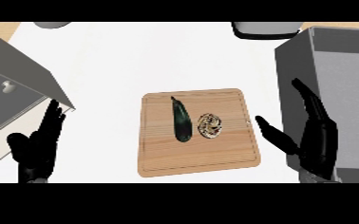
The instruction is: Pick the cupcake from the cutting board and place it in the cardboard box
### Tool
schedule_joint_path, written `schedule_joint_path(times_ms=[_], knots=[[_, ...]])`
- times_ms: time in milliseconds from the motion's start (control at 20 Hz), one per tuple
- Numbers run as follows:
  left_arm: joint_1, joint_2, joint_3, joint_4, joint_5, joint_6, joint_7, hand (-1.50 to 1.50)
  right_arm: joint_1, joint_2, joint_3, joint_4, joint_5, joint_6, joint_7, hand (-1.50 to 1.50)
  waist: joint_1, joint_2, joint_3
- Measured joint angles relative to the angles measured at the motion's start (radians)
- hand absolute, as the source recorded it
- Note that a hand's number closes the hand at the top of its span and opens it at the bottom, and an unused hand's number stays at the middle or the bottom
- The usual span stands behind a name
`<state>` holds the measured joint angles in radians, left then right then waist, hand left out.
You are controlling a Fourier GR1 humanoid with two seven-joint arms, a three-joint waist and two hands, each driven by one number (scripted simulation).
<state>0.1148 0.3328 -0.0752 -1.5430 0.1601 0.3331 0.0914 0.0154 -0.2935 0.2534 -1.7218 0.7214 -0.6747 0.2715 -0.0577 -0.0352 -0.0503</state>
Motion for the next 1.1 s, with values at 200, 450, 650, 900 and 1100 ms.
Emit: schedule_joint_path(times_ms=[200,450,650,900,1100], knots=[[0.004,-0.011,-0.003,-0.001,-0.002,0.005,-0.014,0.0,0.035,0.021,0.035,-0.06,0.121,0.08,0.118,-1.5,-0.003,0.0,-0.001],[0.005,-0.023,-0.017,-0.003,-0.006,0.005,-0.022,0.0,0.049,0.053,0.068,-0.135,0.24,0.235,0.293,-1.5,0.003,0.004,0.002],[-0.015,-0.039,-0.032,0.011,-0.014,0.011,-0.018,0.0,0.07,0.127,0.119,-0.159,0.315,0.386,0.51,-1.5,0.013,0.022,0.026],[-0.051,-0.054,-0.047,0.049,-0.017,-0.007,-0.033,0.0,0.023,0.229,0.199,-0.215,0.419,0.606,0.774,-1.5,0.035,0.03,0.04],[-0.087,-0.064,-0.054,0.08,-0.021,-0.013,-0.031,0.0,-0.035,0.264,0.237,-0.214,0.425,0.7,0.884,-1.5,0.048,0.034,0.044]])
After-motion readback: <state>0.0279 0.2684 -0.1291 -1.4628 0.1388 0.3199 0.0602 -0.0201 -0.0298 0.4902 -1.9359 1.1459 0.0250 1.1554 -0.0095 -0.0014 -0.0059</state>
